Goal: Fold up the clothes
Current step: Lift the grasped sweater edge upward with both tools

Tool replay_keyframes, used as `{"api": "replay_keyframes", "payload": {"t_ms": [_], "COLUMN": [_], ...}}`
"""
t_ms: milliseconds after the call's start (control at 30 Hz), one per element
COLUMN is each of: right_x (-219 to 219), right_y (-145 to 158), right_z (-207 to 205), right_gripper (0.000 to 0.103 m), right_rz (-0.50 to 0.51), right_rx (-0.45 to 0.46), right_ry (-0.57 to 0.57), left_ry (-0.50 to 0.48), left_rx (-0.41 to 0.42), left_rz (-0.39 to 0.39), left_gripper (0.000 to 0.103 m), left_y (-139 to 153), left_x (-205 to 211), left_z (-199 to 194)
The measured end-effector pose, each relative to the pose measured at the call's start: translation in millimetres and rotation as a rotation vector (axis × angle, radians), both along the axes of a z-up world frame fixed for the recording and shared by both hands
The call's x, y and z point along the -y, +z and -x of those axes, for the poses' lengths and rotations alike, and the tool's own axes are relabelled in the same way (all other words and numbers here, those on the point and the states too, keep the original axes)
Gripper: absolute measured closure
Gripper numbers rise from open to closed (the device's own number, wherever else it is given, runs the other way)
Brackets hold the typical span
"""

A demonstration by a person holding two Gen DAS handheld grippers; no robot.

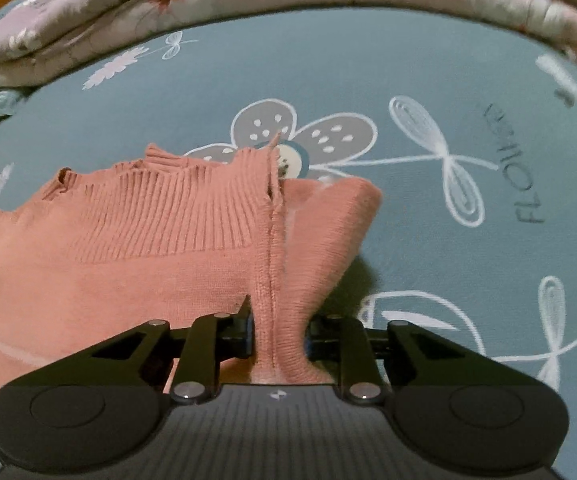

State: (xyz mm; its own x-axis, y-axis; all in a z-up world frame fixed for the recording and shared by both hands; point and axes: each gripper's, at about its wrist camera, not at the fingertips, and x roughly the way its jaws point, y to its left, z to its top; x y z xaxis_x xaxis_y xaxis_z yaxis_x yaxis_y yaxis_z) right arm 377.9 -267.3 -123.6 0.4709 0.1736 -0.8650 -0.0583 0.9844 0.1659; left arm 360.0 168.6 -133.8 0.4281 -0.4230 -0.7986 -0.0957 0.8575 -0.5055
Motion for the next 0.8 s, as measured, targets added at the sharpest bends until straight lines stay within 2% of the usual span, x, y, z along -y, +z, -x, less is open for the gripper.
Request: {"api": "replay_keyframes", "payload": {"t_ms": [133,300,500,800], "right_x": [-8,-25,-49,-95], "right_y": [14,37,66,113], "right_z": [8,20,34,60], "right_gripper": [0.083,0.084,0.084,0.084], "right_rz": [0.028,0.099,0.153,0.23], "right_rx": [0.036,0.077,0.11,0.157], "right_ry": [-0.015,0.013,0.056,0.15], "left_ry": [0.002,-0.006,-0.045,-0.063], "left_rx": [0.058,0.075,0.133,0.178], "left_rz": [-0.048,-0.105,-0.169,-0.179], "left_gripper": [0.087,0.087,0.088,0.088], "left_y": [19,40,69,107], "left_x": [10,24,45,48], "left_z": [12,22,38,77]}}
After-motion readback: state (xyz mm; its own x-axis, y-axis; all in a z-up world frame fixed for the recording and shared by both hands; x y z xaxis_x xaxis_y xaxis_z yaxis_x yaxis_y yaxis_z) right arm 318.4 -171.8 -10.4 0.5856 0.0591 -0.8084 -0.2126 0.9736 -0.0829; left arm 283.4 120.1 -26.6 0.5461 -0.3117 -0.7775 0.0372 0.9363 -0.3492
